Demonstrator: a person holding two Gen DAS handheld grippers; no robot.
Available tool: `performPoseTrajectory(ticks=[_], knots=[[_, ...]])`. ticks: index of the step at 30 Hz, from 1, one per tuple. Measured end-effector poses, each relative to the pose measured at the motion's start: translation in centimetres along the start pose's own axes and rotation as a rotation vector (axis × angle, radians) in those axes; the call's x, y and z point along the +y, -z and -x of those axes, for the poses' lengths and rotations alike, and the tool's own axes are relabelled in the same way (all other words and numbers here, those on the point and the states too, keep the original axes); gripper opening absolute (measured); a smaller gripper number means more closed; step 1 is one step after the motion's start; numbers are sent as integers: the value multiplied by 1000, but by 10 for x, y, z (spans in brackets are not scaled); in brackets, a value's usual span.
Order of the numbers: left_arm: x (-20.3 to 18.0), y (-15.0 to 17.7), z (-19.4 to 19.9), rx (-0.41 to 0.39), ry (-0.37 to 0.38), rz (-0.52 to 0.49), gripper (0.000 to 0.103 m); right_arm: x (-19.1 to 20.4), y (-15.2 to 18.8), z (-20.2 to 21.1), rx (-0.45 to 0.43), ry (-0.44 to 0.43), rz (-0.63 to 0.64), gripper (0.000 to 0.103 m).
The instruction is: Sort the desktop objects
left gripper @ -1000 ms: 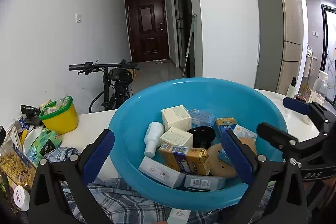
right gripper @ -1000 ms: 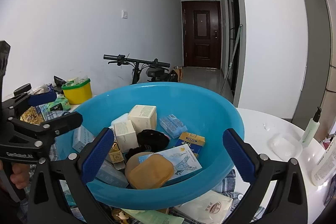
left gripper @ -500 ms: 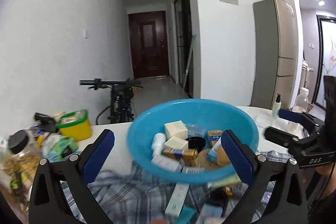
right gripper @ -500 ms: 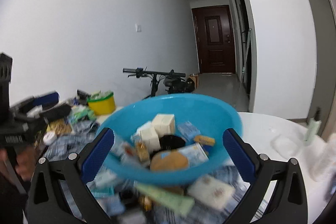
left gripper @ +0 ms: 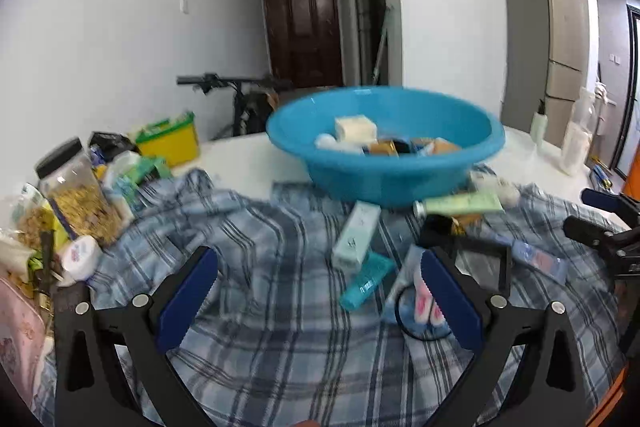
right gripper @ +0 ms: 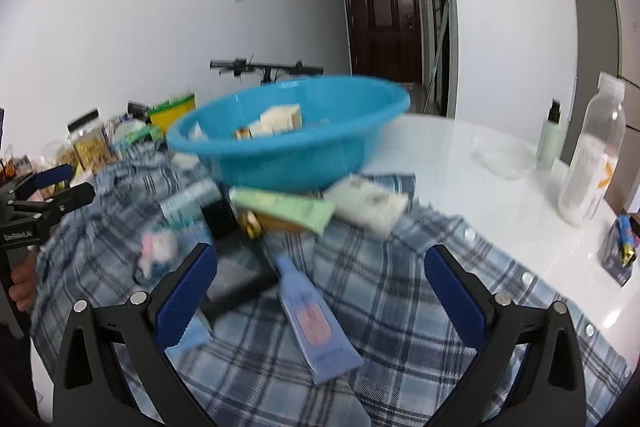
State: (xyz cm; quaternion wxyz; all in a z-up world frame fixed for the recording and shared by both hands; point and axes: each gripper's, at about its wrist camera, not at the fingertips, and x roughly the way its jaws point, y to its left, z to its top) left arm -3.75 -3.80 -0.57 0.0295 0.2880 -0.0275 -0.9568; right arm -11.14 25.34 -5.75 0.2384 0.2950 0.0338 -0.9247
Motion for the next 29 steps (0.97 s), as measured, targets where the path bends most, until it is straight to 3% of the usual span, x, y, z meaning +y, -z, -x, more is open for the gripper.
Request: performPoseTrajectory(ticks=[29], knots=[[-3, 2, -2, 7, 21, 11, 103, 5, 4, -9, 35, 32, 12, 103]])
